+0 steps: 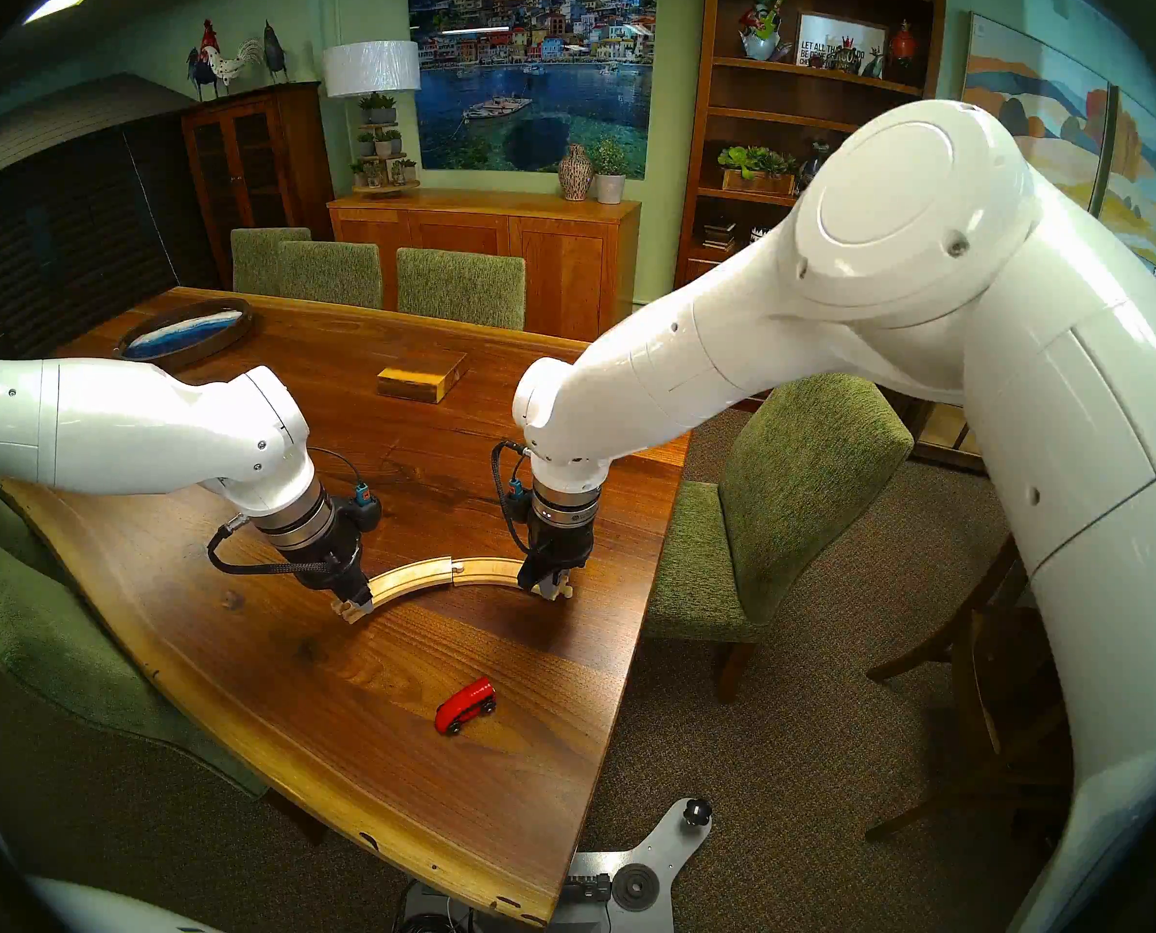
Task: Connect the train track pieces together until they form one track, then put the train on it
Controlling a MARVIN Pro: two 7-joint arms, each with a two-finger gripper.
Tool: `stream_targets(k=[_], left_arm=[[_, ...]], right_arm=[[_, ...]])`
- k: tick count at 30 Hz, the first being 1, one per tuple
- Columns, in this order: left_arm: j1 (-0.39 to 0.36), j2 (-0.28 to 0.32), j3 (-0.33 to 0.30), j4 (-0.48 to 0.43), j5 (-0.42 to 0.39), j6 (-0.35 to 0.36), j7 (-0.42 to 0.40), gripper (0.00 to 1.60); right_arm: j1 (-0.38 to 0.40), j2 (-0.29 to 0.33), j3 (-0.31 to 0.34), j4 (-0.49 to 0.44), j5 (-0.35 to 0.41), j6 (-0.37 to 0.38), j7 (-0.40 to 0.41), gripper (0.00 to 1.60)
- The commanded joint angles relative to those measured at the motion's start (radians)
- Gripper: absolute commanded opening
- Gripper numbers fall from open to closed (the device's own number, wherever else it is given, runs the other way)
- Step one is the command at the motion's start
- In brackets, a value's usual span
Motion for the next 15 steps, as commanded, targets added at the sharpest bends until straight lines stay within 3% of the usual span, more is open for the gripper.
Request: stream_targets(k=[1, 3, 4, 5, 6, 8, 10, 15], left_arm=[[-0.020, -0.001, -0.017, -0.003, -0.006, 0.002, -0.003, 0.00], [-0.019, -0.002, -0.017, -0.002, -0.009, 0.003, -0.001, 0.00], [-0.019, -0.002, -0.017, -0.002, -0.010, 0.003, -0.001, 0.09], [-0.019, -0.002, -0.017, -0.001, -0.011, 0.004, -0.002, 0.29], [-0.019, -0.003, -0.017, 0.001, -0.011, 0.004, -0.004, 0.66], [-0.018, -0.004, -0.017, 0.003, -0.010, 0.004, -0.006, 1.22], [-0.017, -0.005, -0.016, 0.008, -0.009, 0.002, -0.008, 1.60], [-0.020, 0.000, -0.014, 0.013, -0.005, 0.003, -0.016, 1.60]], right_arm=[[-0.001, -0.001, -0.001, -0.001, 0.001, 0.003, -0.002, 0.00], [-0.001, -0.001, -0.001, -0.001, 0.001, 0.003, -0.002, 0.00], [-0.001, -0.001, -0.001, -0.001, 0.001, 0.003, -0.002, 0.00], [-0.001, -0.001, -0.001, -0.001, 0.001, 0.003, -0.002, 0.00], [-0.001, -0.001, -0.001, -0.001, 0.001, 0.003, -0.002, 0.00], [-0.001, -0.001, -0.001, -0.001, 0.001, 0.003, -0.002, 0.00], [-0.001, -0.001, -0.001, -0.001, 0.001, 0.003, -0.002, 0.00], [-0.001, -0.001, -0.001, -0.001, 0.001, 0.003, -0.002, 0.00]])
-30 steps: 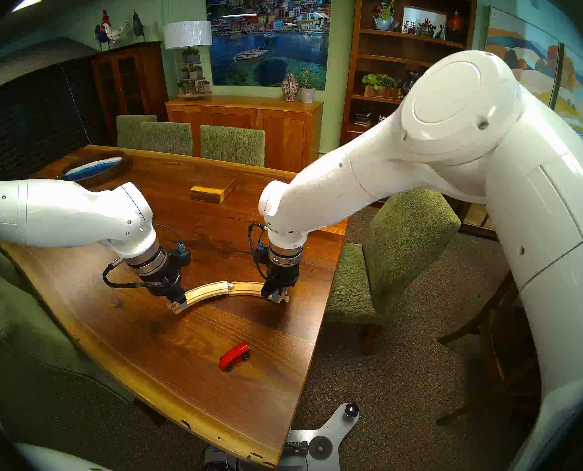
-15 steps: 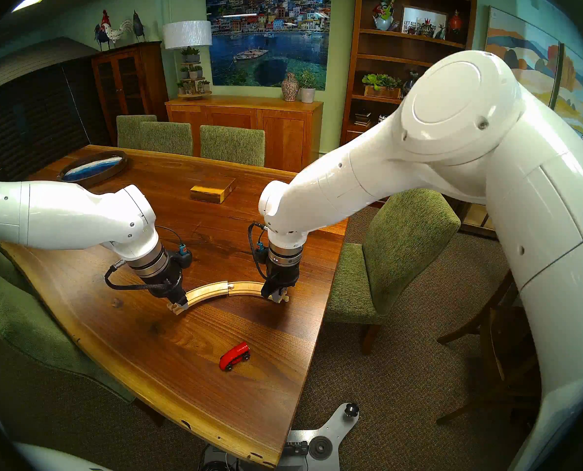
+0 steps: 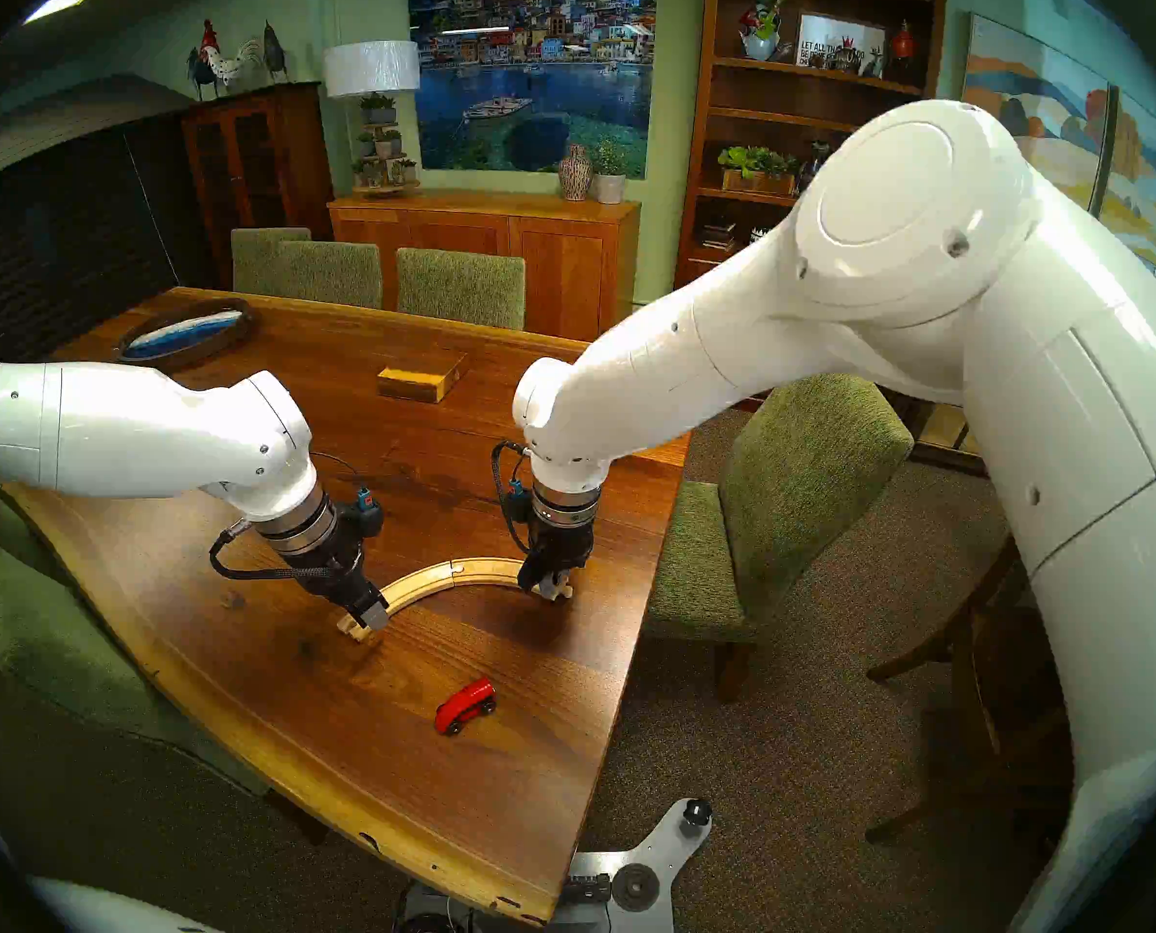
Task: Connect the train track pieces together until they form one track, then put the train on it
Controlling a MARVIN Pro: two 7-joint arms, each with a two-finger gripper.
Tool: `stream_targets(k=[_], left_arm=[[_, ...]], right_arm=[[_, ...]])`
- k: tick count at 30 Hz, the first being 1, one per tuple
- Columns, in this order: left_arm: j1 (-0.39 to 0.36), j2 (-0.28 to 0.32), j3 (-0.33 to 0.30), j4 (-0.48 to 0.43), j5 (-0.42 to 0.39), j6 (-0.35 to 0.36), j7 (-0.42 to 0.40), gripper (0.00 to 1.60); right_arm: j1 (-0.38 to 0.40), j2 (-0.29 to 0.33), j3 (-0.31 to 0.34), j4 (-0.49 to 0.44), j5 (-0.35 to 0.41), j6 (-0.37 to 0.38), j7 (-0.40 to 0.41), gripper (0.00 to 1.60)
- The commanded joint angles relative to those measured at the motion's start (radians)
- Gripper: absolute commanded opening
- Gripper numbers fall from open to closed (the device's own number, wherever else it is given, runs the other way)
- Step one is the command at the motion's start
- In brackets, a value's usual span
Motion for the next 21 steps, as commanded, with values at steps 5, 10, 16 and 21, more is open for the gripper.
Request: stream_targets(k=[5, 10, 16, 21], left_arm=[[-0.034, 0.013, -0.014, 0.008, 0.009, 0.004, -0.023, 1.60], [-0.041, 0.023, -0.011, 0.000, 0.031, 0.007, -0.051, 1.60], [-0.052, 0.044, -0.007, -0.025, 0.066, 0.010, -0.071, 1.60], [-0.051, 0.048, -0.010, -0.025, 0.084, 0.011, -0.087, 1.60]], right_arm=[[-0.001, -0.001, -0.001, -0.001, 0.001, 0.003, -0.002, 0.00], [-0.001, -0.001, -0.001, -0.001, 0.001, 0.003, -0.002, 0.00], [-0.001, -0.001, -0.001, -0.001, 0.001, 0.003, -0.002, 0.00], [-0.001, -0.001, -0.001, -0.001, 0.000, 0.003, -0.002, 0.00]])
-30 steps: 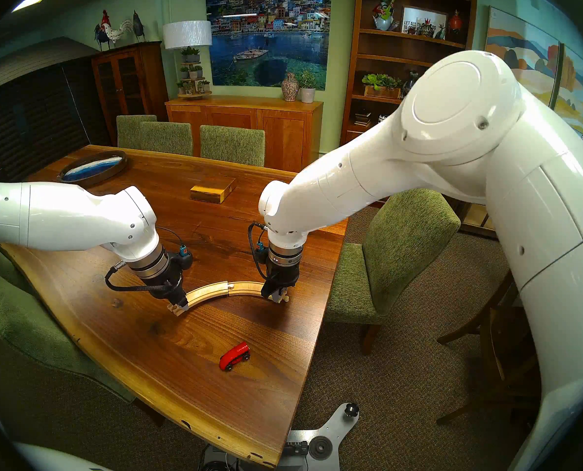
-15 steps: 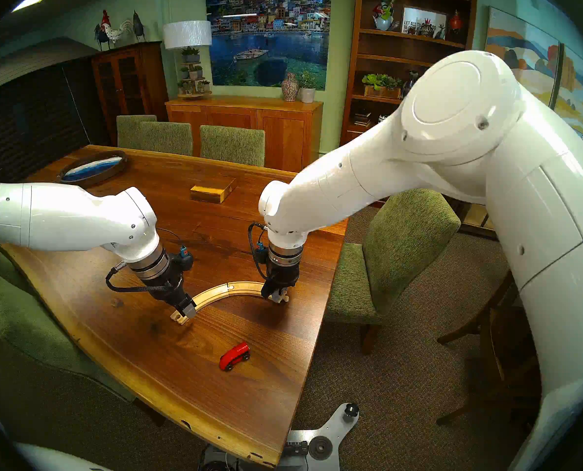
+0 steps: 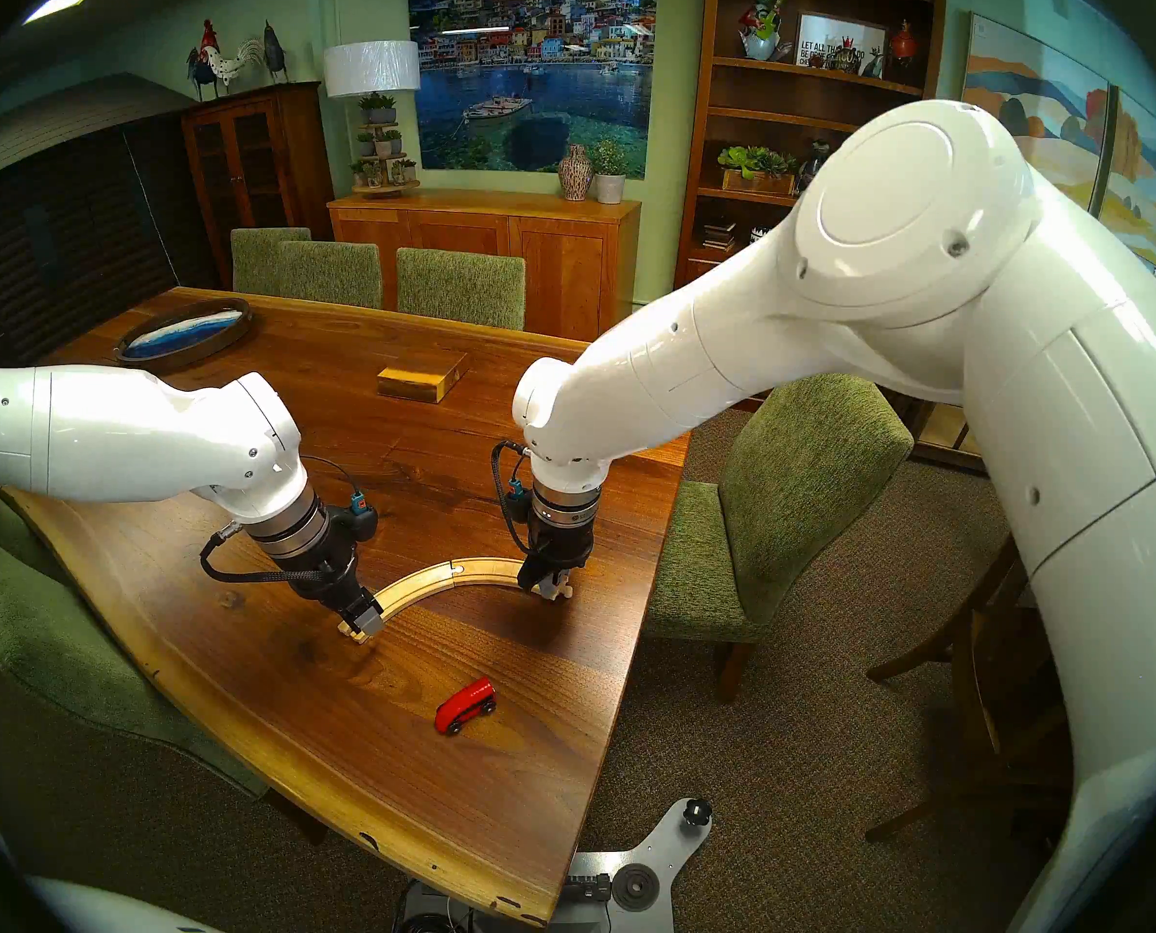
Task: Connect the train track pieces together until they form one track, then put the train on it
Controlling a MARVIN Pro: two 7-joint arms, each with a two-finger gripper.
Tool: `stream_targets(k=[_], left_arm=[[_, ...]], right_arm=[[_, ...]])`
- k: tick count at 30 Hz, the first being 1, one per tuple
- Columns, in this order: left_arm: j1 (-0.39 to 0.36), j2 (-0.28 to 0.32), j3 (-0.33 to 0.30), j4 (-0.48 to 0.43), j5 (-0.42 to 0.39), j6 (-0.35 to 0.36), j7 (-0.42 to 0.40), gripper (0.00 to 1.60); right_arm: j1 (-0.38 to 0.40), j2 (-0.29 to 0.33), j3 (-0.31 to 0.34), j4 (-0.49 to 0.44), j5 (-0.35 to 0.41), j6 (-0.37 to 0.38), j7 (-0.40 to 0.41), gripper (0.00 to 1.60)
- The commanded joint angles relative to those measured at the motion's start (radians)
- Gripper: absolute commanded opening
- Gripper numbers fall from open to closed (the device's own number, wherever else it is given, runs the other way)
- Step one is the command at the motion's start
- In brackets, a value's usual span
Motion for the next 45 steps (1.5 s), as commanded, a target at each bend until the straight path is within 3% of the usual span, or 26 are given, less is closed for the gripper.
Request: stream_targets(k=[1, 16, 17, 18, 20, 22, 23, 24, 33, 45], left_arm=[[-0.040, 0.010, -0.017, -0.001, 0.024, 0.000, -0.023, 1.60], [-0.033, 0.015, -0.027, 0.001, 0.044, 0.004, -0.039, 1.60], [-0.032, 0.015, -0.027, 0.001, 0.045, 0.004, -0.040, 1.60], [-0.032, 0.015, -0.028, 0.001, 0.045, 0.004, -0.041, 1.60], [-0.031, 0.016, -0.029, 0.001, 0.047, 0.005, -0.042, 1.60], [-0.031, 0.016, -0.030, 0.001, 0.048, 0.005, -0.043, 1.60], [-0.030, 0.016, -0.030, 0.001, 0.048, 0.005, -0.043, 1.60], [-0.030, 0.016, -0.030, 0.001, 0.049, 0.006, -0.043, 1.60], [-0.028, 0.017, -0.033, 0.002, 0.052, 0.007, -0.046, 1.60], [-0.026, 0.017, -0.034, 0.004, 0.055, 0.007, -0.049, 1.60]], right_arm=[[-0.001, -0.001, -0.001, -0.001, 0.001, 0.003, -0.002, 0.00], [0.001, 0.005, 0.000, -0.001, -0.003, -0.002, 0.005, 0.00], [0.003, 0.006, 0.000, -0.003, -0.006, -0.004, 0.006, 0.53], [0.005, 0.006, 0.000, -0.005, -0.006, -0.007, 0.002, 0.76], [0.008, 0.009, 0.001, -0.010, -0.008, -0.011, 0.000, 0.84], [0.012, 0.011, 0.002, -0.015, -0.008, -0.013, -0.003, 1.18], [0.015, 0.013, 0.003, -0.020, -0.008, -0.014, -0.004, 1.55], [0.019, 0.015, 0.004, -0.024, -0.008, -0.014, -0.006, 1.60], [0.048, 0.027, 0.011, -0.062, -0.003, -0.022, -0.029, 1.60], [0.169, 0.065, 0.026, -0.191, 0.004, -0.026, -0.067, 1.60]])
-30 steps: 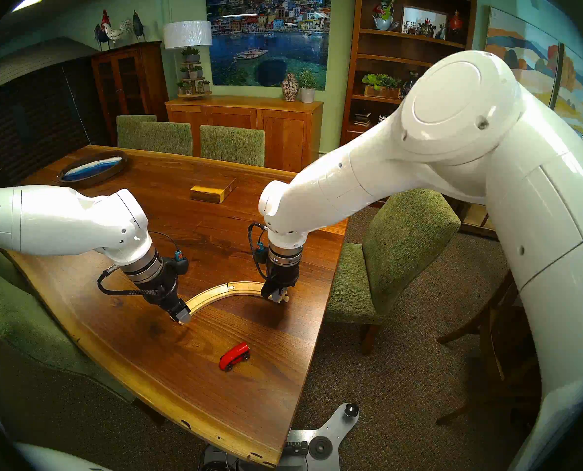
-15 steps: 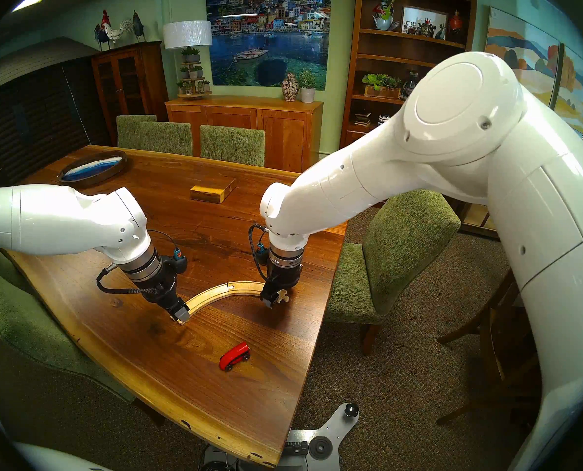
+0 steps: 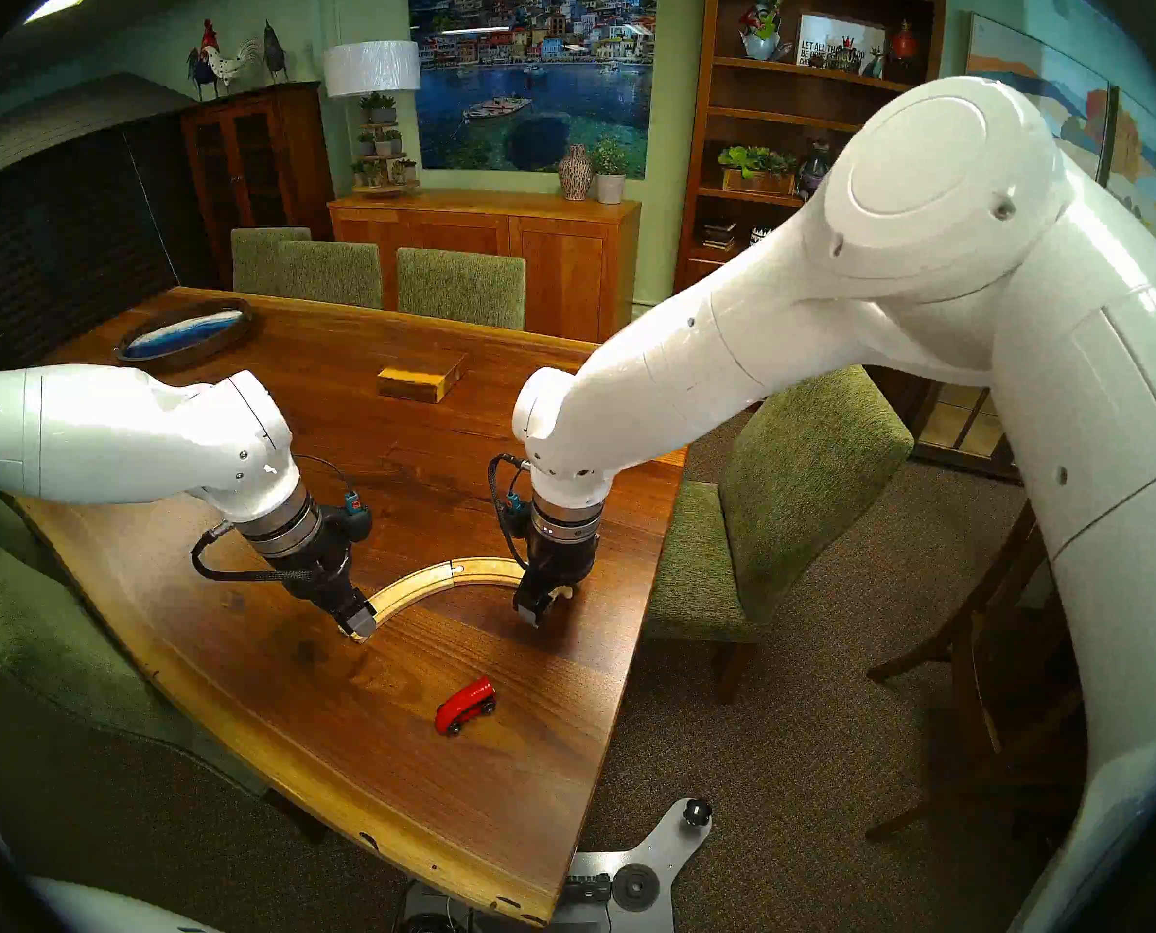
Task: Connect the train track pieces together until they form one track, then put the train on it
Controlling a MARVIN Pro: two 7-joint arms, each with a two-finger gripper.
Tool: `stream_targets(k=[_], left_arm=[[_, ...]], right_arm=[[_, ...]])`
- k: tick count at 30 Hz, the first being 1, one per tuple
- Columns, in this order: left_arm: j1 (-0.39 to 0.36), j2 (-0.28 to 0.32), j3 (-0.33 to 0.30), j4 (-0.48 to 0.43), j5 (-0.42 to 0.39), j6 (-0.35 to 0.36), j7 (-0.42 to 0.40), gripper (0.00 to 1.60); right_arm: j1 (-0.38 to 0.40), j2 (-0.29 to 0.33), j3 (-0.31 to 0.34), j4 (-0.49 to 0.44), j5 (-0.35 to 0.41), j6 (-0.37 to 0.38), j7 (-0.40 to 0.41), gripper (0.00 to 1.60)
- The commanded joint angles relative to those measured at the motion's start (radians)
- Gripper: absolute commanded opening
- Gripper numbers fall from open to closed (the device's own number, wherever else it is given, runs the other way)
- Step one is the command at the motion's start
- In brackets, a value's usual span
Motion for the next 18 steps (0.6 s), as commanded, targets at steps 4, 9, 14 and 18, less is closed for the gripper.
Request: stream_targets(k=[4, 9, 14, 18], left_arm=[[-0.027, -0.003, -0.023, -0.001, -0.002, -0.003, 0.001, 1.60], [-0.026, -0.003, -0.023, -0.001, -0.001, -0.003, 0.000, 1.60], [-0.026, -0.003, -0.023, 0.000, -0.001, -0.003, 0.000, 1.60], [-0.026, -0.003, -0.023, 0.000, -0.001, -0.003, 0.000, 1.60]], right_arm=[[0.129, 0.035, 0.019, -0.065, 0.002, 0.005, -0.031, 1.60], [0.174, 0.053, 0.046, -0.129, -0.012, -0.001, -0.047, 1.60], [0.206, 0.072, 0.079, -0.187, -0.026, 0.004, -0.061, 1.60], [0.248, 0.076, 0.085, -0.245, -0.034, -0.014, -0.057, 1.60]])
